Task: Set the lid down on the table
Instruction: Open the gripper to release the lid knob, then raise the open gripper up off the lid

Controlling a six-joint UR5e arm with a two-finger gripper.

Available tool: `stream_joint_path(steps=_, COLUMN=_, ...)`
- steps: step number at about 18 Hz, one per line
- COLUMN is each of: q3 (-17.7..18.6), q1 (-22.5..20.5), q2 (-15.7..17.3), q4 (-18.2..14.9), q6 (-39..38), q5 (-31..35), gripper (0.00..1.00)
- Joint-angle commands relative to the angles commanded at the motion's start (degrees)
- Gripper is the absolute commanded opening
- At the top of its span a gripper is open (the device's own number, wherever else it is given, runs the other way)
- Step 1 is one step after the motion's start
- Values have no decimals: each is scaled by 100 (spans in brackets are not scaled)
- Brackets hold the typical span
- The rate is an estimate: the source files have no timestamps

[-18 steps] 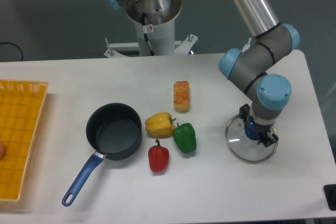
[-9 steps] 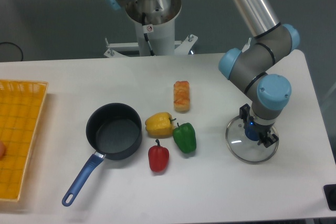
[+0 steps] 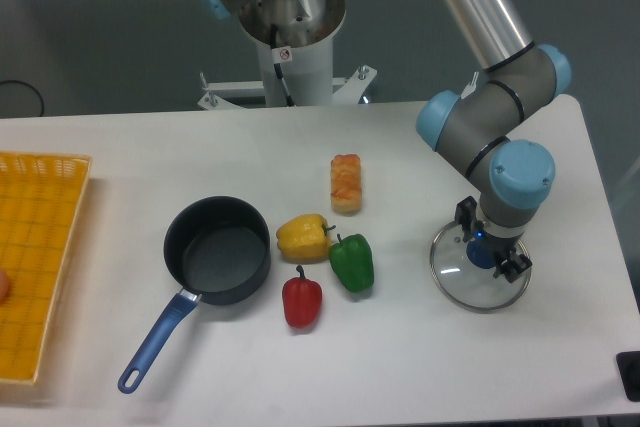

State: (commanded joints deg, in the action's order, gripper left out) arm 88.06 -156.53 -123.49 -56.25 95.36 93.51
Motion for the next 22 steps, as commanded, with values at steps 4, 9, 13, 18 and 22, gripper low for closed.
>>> stream_joint_path(steps=4, q3=184, q1=9, q2=343, q4=-9, q6=-61, q5=-9, gripper=100)
stream_joint_path(steps=9, q3=545, q1=0, q2=791, q4=-35, q6=-53, q5=18, gripper=100)
stream_joint_path(steps=13, q3=747, q1=9, q2=1178, q4=-70, q6=-70, q5=-35, gripper=100)
stream_joint_path(steps=18, q3=651, q1=-26, q2=1459, q4=-614, q6=17, q5=9, gripper=100)
stream_joint_path(steps=22, q3=528, q1=-35, q2=1477, q4=-887, q6=384, q5=-26, gripper=100)
